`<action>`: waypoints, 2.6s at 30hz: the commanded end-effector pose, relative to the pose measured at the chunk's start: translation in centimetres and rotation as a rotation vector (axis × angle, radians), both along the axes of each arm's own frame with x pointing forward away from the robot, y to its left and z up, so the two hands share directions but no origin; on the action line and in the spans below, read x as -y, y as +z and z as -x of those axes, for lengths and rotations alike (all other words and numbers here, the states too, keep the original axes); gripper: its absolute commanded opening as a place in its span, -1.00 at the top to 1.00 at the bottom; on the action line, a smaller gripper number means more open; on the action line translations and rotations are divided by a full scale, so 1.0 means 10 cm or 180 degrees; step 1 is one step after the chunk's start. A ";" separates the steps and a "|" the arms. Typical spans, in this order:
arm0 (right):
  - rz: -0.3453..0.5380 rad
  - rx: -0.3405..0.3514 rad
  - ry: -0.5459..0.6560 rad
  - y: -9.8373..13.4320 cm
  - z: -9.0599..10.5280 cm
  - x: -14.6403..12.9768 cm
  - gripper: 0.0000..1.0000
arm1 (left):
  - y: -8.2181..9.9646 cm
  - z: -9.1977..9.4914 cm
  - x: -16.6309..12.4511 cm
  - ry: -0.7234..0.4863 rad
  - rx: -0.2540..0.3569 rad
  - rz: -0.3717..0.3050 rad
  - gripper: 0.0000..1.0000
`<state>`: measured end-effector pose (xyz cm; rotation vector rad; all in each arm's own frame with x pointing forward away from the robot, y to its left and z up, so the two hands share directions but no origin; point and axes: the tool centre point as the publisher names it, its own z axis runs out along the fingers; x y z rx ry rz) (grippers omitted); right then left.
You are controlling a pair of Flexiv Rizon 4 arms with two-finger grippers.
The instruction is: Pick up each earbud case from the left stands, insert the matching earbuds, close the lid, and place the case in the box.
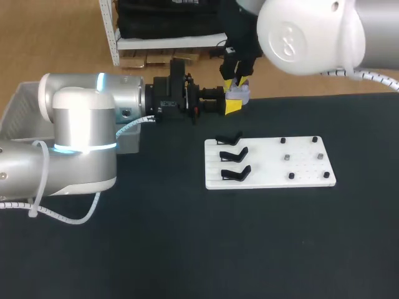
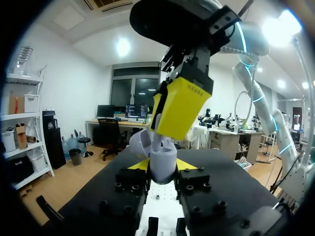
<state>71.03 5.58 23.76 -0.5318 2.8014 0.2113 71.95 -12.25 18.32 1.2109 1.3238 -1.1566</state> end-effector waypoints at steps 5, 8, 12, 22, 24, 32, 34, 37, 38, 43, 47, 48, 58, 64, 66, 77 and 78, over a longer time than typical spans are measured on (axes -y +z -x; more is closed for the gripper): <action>0.0001 -0.0032 -0.0003 -0.02 0.00 0.00 1.00 | -0.01 0.02 0.00 0.0022 0.0016 0.0018 1.00; -0.0009 -0.0038 -0.0009 -0.03 0.00 0.00 1.00 | -0.01 0.02 0.00 0.0022 0.0016 0.0018 1.00; 0.0001 -0.0058 -0.0012 -0.09 -0.02 -0.01 1.00 | -0.01 0.02 0.00 0.0022 0.0016 0.0018 1.00; 0.0053 -0.0060 -0.0022 -0.12 -0.02 0.00 0.49 | -0.01 0.02 0.00 0.0022 0.0016 0.0018 1.00; 0.0055 -0.0051 -0.0020 -0.12 -0.02 0.00 0.15 | -0.01 0.02 0.00 0.0022 0.0016 0.0018 1.00; 0.0064 -0.0028 -0.0018 -0.11 -0.02 0.01 0.14 | -0.01 0.02 0.00 0.0022 0.0016 0.0018 1.00; 0.0066 -0.0024 -0.0009 -0.10 -0.02 0.00 0.15 | -0.01 0.02 0.00 0.0022 0.0016 0.0018 1.00; 0.0067 -0.0014 0.0004 -0.08 -0.01 -0.01 0.18 | -0.01 0.02 0.00 0.0022 0.0016 0.0018 1.00; 0.0067 -0.0012 0.0007 -0.08 -0.01 -0.01 0.18 | -0.01 0.02 0.00 0.0022 0.0016 0.0018 1.00; 0.0073 -0.0004 0.0019 -0.07 0.01 -0.01 0.18 | -0.01 0.02 0.00 0.0022 0.0016 0.0018 1.00; 0.0087 -0.0002 0.0018 -0.06 0.01 0.00 0.19 | -0.01 0.02 0.00 0.0022 0.0016 0.0018 1.00; 0.0087 0.0000 0.0016 -0.05 0.01 0.00 0.19 | -0.01 0.02 0.00 0.0022 0.0016 0.0018 1.00; 0.0140 0.0028 -0.0001 -0.01 0.02 0.01 0.17 | -0.01 0.02 0.00 0.0022 0.0016 0.0018 1.00; -0.0076 0.0238 -0.0152 0.23 -0.11 0.07 0.15 | -0.01 0.02 0.00 0.0022 0.0016 0.0018 1.00; -0.0105 0.0341 -0.0204 0.24 -0.20 0.10 0.11 | -0.01 0.02 0.00 0.0022 0.0016 0.0018 1.00; -0.0331 0.0561 -0.0520 0.01 -0.70 0.19 0.04 | -0.01 0.02 0.00 0.0022 0.0016 0.0018 1.00; -0.0348 0.0517 -0.0545 -0.02 -0.72 0.20 0.06 | -0.01 0.02 0.00 0.0022 0.0016 0.0018 1.00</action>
